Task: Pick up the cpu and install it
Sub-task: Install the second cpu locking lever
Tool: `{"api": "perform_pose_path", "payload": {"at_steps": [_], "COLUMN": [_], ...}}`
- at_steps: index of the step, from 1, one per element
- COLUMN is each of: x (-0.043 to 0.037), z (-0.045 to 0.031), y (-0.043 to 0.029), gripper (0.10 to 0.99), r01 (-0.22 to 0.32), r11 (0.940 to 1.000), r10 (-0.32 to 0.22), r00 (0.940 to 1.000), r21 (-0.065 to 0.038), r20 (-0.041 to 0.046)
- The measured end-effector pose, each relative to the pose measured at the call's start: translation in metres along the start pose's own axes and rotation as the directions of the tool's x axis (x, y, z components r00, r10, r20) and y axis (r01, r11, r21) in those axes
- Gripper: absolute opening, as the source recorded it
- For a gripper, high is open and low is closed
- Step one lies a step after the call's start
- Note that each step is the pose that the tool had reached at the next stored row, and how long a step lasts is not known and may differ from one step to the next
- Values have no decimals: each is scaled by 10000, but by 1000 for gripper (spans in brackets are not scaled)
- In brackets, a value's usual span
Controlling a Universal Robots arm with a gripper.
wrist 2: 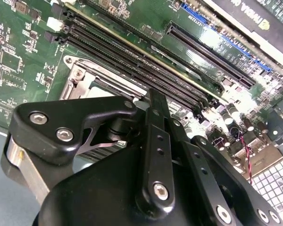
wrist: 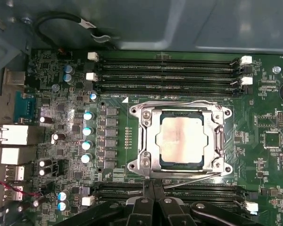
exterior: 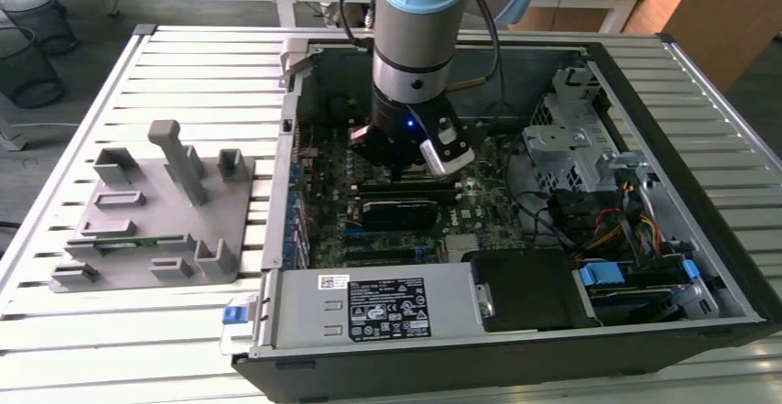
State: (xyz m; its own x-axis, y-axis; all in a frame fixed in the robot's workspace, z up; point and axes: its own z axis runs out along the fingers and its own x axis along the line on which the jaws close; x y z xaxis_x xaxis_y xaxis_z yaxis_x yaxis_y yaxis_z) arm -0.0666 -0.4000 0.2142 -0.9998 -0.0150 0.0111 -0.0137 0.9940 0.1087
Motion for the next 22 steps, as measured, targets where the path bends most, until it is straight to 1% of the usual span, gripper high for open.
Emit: {"api": "perform_pose_path", "payload": {"at_steps": [6,10,15,18,20,22], "x": [26,35,39,47,53,59], "z": [7,13,17,25,30,31], "y": [-38,-69,-110,-131,-148,-165], "gripper": [106,106,106,106,106,106], "r01": [1,4,8,12,25,43], "r11": [9999,9994,9978,9970,9961,9948], "r10": [-1,-3,-7,-11,-24,-41], "r00": [10000,10000,10000,10000,10000,10000], "r21": [-159,-350,-669,-776,-884,-1014], "r20": [3,5,10,11,15,21]}}
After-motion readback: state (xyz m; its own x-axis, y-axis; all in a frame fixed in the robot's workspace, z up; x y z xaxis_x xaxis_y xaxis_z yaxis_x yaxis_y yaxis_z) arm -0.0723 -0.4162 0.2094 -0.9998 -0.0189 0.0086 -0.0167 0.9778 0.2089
